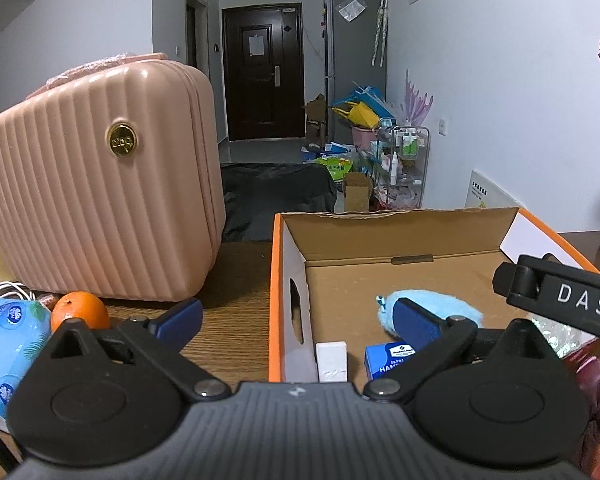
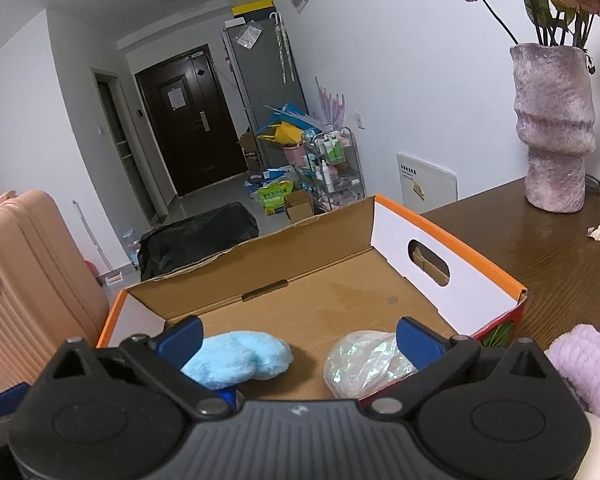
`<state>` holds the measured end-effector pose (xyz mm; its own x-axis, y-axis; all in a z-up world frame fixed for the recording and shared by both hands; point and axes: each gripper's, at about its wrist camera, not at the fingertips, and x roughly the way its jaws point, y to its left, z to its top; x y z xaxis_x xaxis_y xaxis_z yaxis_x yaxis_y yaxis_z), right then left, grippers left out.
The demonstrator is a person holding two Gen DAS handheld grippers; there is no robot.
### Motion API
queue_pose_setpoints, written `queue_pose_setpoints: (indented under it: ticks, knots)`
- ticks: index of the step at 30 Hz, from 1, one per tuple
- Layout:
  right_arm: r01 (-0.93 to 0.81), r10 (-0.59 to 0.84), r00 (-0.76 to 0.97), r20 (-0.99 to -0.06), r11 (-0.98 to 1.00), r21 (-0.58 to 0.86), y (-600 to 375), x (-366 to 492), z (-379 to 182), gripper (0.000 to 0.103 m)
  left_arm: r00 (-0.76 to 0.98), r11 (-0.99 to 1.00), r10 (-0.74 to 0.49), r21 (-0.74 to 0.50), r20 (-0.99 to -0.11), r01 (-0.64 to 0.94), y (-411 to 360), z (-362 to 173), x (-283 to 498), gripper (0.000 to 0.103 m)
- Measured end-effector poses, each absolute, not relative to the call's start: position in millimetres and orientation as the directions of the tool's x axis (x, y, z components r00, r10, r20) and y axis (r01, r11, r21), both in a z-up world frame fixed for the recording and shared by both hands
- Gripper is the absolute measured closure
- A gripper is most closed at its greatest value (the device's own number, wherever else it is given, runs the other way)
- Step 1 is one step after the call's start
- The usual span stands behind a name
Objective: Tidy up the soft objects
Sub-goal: 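Open both grippers to drop the sponge and lamb into the box, then withdraw both grippers from the box back toward the table items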
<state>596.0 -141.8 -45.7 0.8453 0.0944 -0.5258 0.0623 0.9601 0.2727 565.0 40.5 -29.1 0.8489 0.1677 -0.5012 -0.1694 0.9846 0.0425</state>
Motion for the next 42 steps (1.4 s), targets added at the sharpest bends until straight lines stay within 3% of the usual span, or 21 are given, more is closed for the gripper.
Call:
queue_pose_setpoints:
  ticks: [42]
  knots:
    - [-0.048,0.118,0.875,-0.470,0.986,0.158,-162.2,471.9,-45.5,0.000,0.855,0.987,0.142,0.010,-0.498,-0.158,44.4,-31.5,450.7,0.000]
